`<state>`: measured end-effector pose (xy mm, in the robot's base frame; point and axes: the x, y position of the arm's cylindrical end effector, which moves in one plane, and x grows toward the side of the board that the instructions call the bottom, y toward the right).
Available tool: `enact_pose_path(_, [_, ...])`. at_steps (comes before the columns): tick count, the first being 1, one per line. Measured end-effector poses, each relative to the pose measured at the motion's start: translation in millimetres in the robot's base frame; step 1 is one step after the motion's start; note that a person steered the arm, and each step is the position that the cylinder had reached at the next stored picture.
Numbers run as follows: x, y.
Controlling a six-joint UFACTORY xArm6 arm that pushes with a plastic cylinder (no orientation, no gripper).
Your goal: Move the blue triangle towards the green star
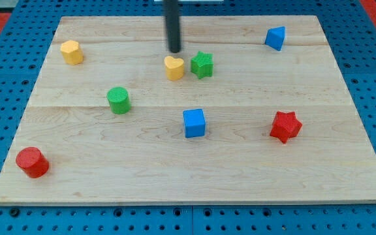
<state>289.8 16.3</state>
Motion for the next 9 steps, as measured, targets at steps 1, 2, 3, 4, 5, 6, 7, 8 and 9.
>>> enact_pose_path(1, [21.4, 74.6])
enact_pose_path(2, [43.0, 29.9])
enact_pose_path(3, [43.2, 10.0])
enact_pose_path(4, [32.9, 72.3])
enact_pose_path(5, [31.0, 183.8])
enact_pose_path(6, [0.5, 246.0])
enact_pose_path(7, [-56.4, 222.6])
enact_pose_path(8, [-34.8, 171.8])
enact_pose_path(9, [-17.0, 171.1])
